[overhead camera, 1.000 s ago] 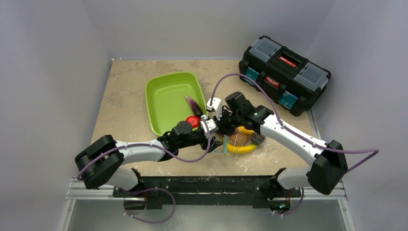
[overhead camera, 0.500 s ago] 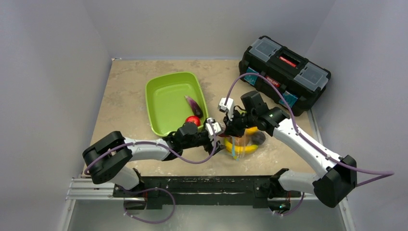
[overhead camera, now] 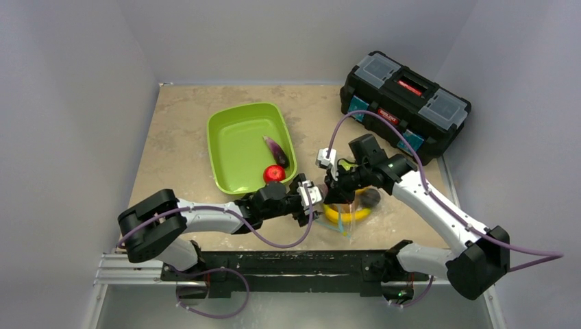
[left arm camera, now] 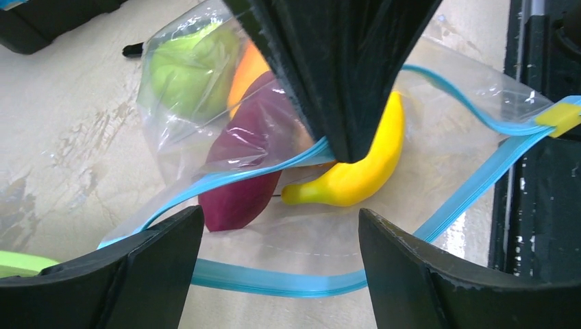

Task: Open the zip-top bag and remove the fake food
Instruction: Adjust the zipper food storage bag at the center of the board.

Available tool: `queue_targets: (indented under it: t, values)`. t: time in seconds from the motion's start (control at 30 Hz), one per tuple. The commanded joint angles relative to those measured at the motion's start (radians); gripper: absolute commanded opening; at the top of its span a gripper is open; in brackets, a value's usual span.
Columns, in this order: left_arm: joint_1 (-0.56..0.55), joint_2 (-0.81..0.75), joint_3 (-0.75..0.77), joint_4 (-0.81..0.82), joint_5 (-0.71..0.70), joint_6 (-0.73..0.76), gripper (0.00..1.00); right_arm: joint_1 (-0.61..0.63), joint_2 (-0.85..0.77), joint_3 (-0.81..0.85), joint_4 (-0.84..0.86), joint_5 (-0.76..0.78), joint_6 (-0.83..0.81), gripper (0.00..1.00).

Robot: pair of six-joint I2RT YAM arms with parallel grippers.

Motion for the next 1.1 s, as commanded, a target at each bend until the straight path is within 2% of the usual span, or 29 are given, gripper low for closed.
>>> queue_targets:
  t: [0.0, 0.17, 0.23, 0.4, 0.5, 0.63, 0.73, 0.8, 0.83, 0.9, 0.97, 1.07]
  values:
    - [-0.016, -0.009, 0.027, 0.028, -0.084, 0.035, 0.83, -0.016, -0.015, 0.058, -0.103, -0.124, -0.094, 0.00]
    - [-0.021, 0.039, 0.047, 0.046, -0.085, 0.029, 0.82, -0.016, 0.027, 0.050, -0.225, -0.212, -0.236, 0.00]
    - [-0.023, 0.057, 0.053, 0.055, -0.078, 0.024, 0.82, -0.016, 0.072, 0.081, -0.326, -0.263, -0.376, 0.13]
    - [-0.022, 0.085, 0.052, 0.065, -0.080, 0.018, 0.82, -0.029, 0.139, 0.193, -0.511, -0.289, -0.557, 0.29]
    - [-0.022, 0.089, 0.045, 0.068, -0.084, 0.011, 0.82, -0.043, 0.148, 0.251, -0.555, -0.284, -0.608, 0.39]
    - [-0.022, 0.088, 0.025, 0.086, -0.093, -0.010, 0.82, -0.064, 0.142, 0.276, -0.520, -0.221, -0.604, 0.41]
    - [-0.022, 0.087, 0.011, 0.100, -0.097, -0.028, 0.81, -0.079, 0.122, 0.260, -0.414, -0.145, -0.528, 0.44]
    - [-0.022, 0.085, 0.007, 0.104, -0.094, -0.038, 0.81, -0.079, 0.095, 0.218, -0.261, -0.047, -0.467, 0.52]
    - [-0.023, 0.084, 0.005, 0.107, -0.092, -0.043, 0.81, -0.079, 0.080, 0.181, -0.206, -0.004, -0.472, 0.61]
    - [-0.023, 0.084, 0.000, 0.115, -0.088, -0.055, 0.81, -0.079, 0.065, 0.102, -0.087, 0.091, -0.485, 0.70]
    - [-0.022, 0.083, -0.007, 0.126, -0.080, -0.069, 0.81, -0.079, 0.094, 0.081, -0.046, 0.170, -0.496, 0.72]
    - [-0.023, 0.082, -0.025, 0.140, -0.072, -0.091, 0.81, -0.079, 0.176, 0.121, -0.081, 0.211, -0.519, 0.70]
